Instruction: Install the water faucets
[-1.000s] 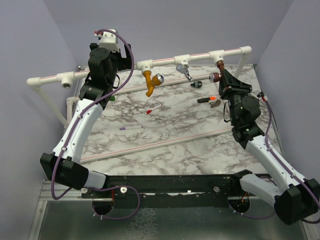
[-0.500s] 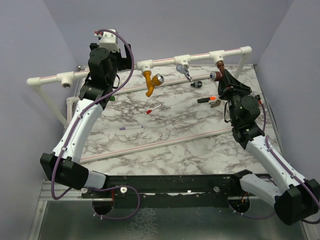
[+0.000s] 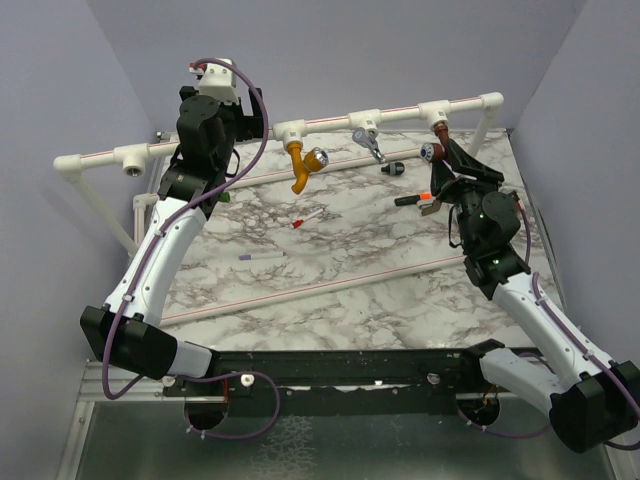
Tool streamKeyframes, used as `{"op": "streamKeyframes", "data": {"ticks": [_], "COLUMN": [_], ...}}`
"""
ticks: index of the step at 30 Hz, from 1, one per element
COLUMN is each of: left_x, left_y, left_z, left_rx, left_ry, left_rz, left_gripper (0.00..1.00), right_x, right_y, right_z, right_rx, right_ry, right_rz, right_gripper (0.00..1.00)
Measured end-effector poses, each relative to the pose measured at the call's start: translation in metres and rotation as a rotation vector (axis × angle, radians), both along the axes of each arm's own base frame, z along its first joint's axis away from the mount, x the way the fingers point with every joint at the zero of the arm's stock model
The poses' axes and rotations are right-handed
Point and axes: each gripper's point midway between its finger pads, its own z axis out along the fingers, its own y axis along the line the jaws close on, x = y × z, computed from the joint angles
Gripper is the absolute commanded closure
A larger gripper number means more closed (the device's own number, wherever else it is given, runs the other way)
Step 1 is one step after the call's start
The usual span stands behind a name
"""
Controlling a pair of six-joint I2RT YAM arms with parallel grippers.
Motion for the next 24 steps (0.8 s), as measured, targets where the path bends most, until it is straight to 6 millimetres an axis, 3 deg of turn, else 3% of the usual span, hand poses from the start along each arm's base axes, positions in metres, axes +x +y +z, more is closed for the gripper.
{"op": "streamKeyframes", "data": {"ticks": [13, 24], "left_x": [0.0, 0.0], "left_y": [0.0, 0.0], "left_z": [0.0, 0.0], "left_rx": [0.0, 0.0], "left_ry": [0.0, 0.0], "left_rz": [0.0, 0.0], "left_gripper": [0.01, 0.01], "right_x": [-0.011, -0.04], "right_y": [0.001, -0.007], "right_z": [0.006, 0.012], "right_rx": [-0.066, -0.313], "right_ry": [-0.017, -0.021], "right_rz": [0.011, -0.009], "right_gripper": [0.25, 0.19]}}
